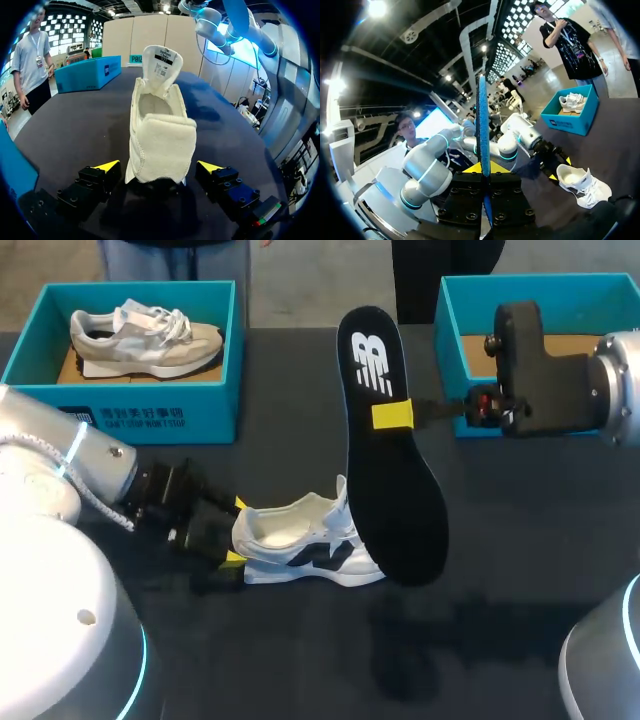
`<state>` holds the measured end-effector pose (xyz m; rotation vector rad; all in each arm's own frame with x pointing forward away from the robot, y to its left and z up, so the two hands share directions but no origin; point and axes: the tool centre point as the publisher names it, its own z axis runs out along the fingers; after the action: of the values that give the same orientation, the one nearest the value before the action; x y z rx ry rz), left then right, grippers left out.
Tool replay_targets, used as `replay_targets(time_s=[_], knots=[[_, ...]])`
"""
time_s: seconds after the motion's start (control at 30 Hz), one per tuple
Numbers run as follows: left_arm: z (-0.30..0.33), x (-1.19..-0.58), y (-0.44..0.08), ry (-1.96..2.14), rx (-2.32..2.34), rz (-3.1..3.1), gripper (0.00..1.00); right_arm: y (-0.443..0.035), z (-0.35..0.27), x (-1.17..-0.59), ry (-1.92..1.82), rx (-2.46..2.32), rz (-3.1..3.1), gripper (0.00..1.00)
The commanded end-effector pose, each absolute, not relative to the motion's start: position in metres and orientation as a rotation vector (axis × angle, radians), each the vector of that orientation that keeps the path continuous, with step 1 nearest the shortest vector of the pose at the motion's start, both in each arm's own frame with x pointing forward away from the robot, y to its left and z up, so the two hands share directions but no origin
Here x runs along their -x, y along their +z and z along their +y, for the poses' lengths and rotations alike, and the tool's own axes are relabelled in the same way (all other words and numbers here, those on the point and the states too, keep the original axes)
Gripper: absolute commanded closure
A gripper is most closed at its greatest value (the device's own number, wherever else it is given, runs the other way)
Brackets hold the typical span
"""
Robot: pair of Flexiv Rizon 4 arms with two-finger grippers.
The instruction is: Take the shoe out of the shoebox, open the shoe tongue, remove and reinsert the insole, then place the shoe into the shoebox
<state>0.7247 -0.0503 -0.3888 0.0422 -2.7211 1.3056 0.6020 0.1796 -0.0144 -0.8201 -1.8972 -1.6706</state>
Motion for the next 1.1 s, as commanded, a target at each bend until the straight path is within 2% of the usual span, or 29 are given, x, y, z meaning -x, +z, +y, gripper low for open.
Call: replay_targets(time_s=[0.03, 0.57, 1.1], knots=[[-0.039, -0.726, -0.366, 1.074, -0.033, -2.791, 0.0, -0.015, 0.183, -0.603, -1.667, 0.825, -1.899, 1.0], [-0.04, -0.722, -0.338, 0.551, 0.016, -2.821, 0.0, -0.015, 0.183, -0.603, -1.667, 0.825, -1.899, 1.0], [-0.043, -0.72, -0.333, 0.526, 0.024, -2.829, 0.0, -0.015, 0.183, -0.603, -1.667, 0.825, -1.899, 1.0]])
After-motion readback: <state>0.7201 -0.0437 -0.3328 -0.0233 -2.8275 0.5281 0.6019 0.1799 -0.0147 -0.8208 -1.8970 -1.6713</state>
